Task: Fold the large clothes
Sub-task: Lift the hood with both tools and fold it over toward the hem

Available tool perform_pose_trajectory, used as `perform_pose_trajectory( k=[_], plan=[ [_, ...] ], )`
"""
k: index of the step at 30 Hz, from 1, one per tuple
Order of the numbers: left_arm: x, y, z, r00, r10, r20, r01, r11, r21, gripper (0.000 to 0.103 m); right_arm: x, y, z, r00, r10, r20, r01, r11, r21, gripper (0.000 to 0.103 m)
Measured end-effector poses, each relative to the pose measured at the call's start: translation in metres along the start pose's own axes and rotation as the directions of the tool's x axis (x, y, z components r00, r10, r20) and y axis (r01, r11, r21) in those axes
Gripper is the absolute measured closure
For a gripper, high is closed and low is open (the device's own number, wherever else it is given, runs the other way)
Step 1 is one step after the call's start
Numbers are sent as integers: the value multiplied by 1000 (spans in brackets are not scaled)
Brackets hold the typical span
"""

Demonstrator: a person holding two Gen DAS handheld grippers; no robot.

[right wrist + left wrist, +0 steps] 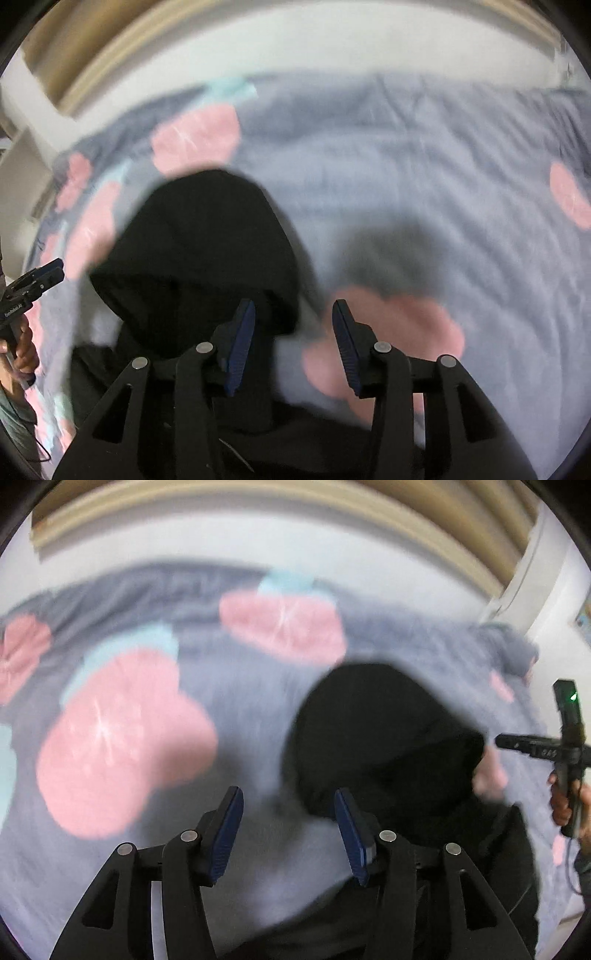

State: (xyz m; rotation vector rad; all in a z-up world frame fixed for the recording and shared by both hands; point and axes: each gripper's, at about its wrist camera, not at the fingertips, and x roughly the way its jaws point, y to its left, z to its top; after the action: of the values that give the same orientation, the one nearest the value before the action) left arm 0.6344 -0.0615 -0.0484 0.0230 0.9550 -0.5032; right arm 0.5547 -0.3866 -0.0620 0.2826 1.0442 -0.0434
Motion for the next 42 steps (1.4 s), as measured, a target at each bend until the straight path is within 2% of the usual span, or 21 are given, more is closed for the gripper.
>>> perform_pose_trajectory(
  k=[2,3,6,8,10,12,13,14,17,19,21,23,26,29,33,36,38,40,42],
  plan=[
    [-4,-7,28,998,-24,64,25,999,-27,40,1,21,19,1000,-1,19,1,1000,-31,56],
    [3,-13,42,997,-47,66,49,998,-30,38,8,31,26,1000,-2,20,3,999,-50,56],
    [37,-31,56,1000,-29,-6,29,999,34,38,40,44,35,999,-36,-36,33,996,-85,57],
    [69,-40,48,996,3,-90,4,997,76,38,59,44,23,995,-46,-87,38,996,-86,57],
    [99,-39,29,985,39,-169,-24,996,89,39,80,37,11,990,-53,-132,42,996,-78,57],
    [121,-31,4,970,51,-239,-35,997,69,36,98,24,-1,984,-48,-173,39,998,-50,56],
    [132,-26,-8,960,63,-272,-50,997,57,33,108,17,-7,979,-29,-199,26,999,-20,53],
    [138,-21,-13,958,59,-282,-51,998,37,32,115,11,-11,976,-12,-216,14,1000,8,51],
    [137,-11,-13,960,4,-280,-11,1000,-23,30,117,-5,-13,974,66,-216,-49,995,87,51],
    [128,-13,-8,964,6,-268,-6,1000,0,30,109,-11,-9,971,102,-216,-80,991,111,50],
    [104,-16,1,979,15,-203,-8,999,35,30,98,-14,-2,971,127,-201,-107,989,106,50],
    [77,-12,15,993,-24,-115,25,1000,9,30,84,-18,9,972,160,-169,-143,984,110,46],
    [58,3,35,995,-89,-36,86,994,-70,29,72,-23,25,972,196,-130,-180,976,127,45],
    [77,18,49,991,-97,-94,85,989,-125,29,79,-22,38,969,199,-149,-181,976,122,45],
    [117,31,45,962,-168,-214,126,973,-195,29,107,-17,43,942,244,-230,-218,967,135,45],
    [126,26,35,944,-229,-239,178,959,-219,29,124,-11,43,927,272,-259,-243,960,141,45],
    [131,21,36,940,-243,-240,195,959,-207,30,132,-5,43,923,279,-266,-252,959,131,44],
    [132,11,36,941,-228,-248,189,967,-169,40,134,2,43,930,256,-264,-236,966,106,44],
    [131,6,36,948,-192,-252,163,978,-133,43,133,4,41,932,248,-265,-235,969,81,46]
  ],
)
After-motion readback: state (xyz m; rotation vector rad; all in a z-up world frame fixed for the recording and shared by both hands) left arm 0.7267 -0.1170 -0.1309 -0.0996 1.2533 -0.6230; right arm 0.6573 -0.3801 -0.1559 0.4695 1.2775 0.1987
